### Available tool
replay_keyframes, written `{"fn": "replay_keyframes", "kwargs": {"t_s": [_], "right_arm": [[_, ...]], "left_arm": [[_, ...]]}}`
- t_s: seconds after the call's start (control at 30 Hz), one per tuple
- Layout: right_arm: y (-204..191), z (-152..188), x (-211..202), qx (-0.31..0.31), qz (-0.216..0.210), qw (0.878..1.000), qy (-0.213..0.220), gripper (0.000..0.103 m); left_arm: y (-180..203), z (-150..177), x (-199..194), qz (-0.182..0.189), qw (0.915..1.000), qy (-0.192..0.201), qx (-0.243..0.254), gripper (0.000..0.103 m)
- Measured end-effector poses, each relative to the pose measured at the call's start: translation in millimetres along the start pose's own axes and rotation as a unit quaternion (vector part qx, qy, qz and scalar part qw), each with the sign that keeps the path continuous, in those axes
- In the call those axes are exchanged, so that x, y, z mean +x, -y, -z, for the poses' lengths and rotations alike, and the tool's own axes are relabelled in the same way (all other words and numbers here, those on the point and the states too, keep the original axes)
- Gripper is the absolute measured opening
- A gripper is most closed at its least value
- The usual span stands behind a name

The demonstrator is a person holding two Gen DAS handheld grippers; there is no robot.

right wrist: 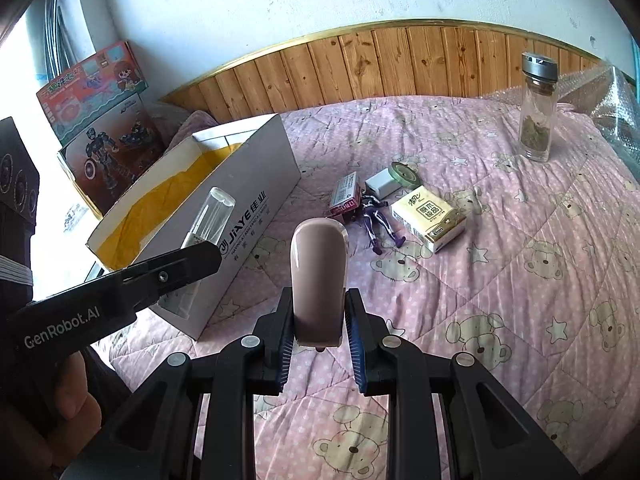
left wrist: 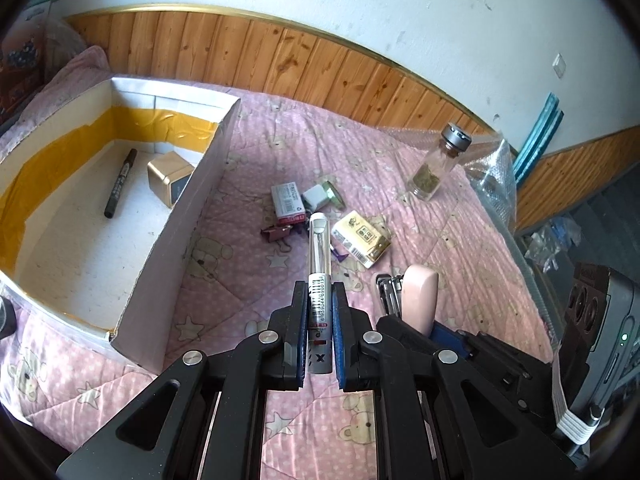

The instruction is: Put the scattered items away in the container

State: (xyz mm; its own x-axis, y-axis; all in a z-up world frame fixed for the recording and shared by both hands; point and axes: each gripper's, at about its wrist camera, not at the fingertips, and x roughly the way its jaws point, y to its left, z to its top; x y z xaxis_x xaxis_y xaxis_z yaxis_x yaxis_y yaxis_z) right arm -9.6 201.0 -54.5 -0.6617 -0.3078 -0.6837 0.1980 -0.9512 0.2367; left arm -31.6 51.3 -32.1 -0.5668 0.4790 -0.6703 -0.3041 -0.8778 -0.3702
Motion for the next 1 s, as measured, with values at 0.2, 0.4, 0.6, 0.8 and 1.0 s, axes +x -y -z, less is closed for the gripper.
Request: {"fn": "replay_keyframes", "kwargs": {"t_s": [0.2,0.4,0.6,0.8,1.0], "right_arm": [[-7.3,0.5,-9.5,0.005,-0.009,1.0,0.006,0.026],[-18.3,-1.7,-22.0,0.01,-0.019,1.0,0.02,0.026],[-31.0,-6.0,-28.3,0.012,-0.027,0.999,0.025,0.026],[-48.5,-12.5,-32.5,0.005,-0.037,0.999,0.032,0.026],[-65.0,-18.5,-33.6,-0.001,-0.047,0.998,0.036,0.026]], "left_arm": [[-0.7,-5.0,-8.1,0.013,0.9999,0.009,-0.005,0.011],[-2.4,-9.6,-17.0,0.022,0.9995,0.019,-0.011,0.011],[-7.8,-12.2,-26.9,0.029,0.999,0.03,-0.018,0.011],[-17.9,-15.2,-39.1,0.036,0.9981,0.041,-0.029,0.011],[-28.8,-16.8,-49.0,0.039,0.9972,0.049,-0.04,0.011]]}}
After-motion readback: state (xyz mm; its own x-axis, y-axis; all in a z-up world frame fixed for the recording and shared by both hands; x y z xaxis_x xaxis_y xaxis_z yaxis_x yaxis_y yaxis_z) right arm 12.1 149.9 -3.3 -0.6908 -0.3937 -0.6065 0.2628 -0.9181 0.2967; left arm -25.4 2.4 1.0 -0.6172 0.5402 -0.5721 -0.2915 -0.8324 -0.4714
